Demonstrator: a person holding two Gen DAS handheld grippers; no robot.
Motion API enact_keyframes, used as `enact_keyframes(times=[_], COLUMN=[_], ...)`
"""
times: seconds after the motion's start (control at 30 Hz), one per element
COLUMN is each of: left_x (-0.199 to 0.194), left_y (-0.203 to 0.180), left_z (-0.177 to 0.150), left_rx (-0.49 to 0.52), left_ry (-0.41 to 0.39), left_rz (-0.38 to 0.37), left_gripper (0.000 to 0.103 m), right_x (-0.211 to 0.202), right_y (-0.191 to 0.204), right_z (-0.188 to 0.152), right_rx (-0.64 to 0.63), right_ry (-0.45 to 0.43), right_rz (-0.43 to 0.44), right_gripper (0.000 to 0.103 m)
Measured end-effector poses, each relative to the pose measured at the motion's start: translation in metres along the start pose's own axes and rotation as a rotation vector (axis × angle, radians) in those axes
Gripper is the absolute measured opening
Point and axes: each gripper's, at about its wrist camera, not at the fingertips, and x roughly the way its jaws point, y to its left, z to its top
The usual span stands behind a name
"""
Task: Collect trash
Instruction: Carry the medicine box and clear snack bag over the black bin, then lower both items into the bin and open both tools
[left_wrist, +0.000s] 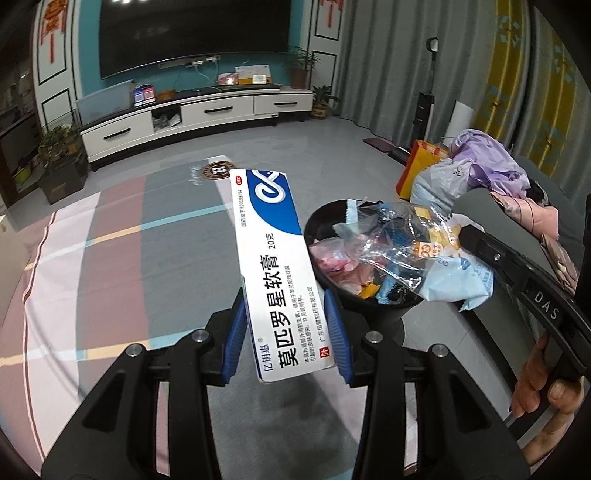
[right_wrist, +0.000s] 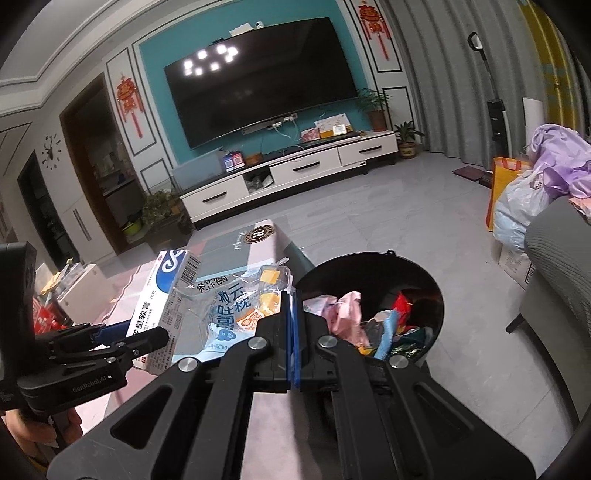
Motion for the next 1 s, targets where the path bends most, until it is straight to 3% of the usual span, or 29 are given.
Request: enact_keyframes(times=[1.0], left_x=[0.072], left_y=[-0.062], left_z=[0.043], left_rx=[0.125], left_ry=[0.018], left_rz=[-0.054], left_gripper=[0.042], right_x=[0.023], right_y=[-0.057], right_z=[0.014], right_rx=[0.069], right_ry=[-0.034], right_rz=[-0.104], right_gripper=[0.002])
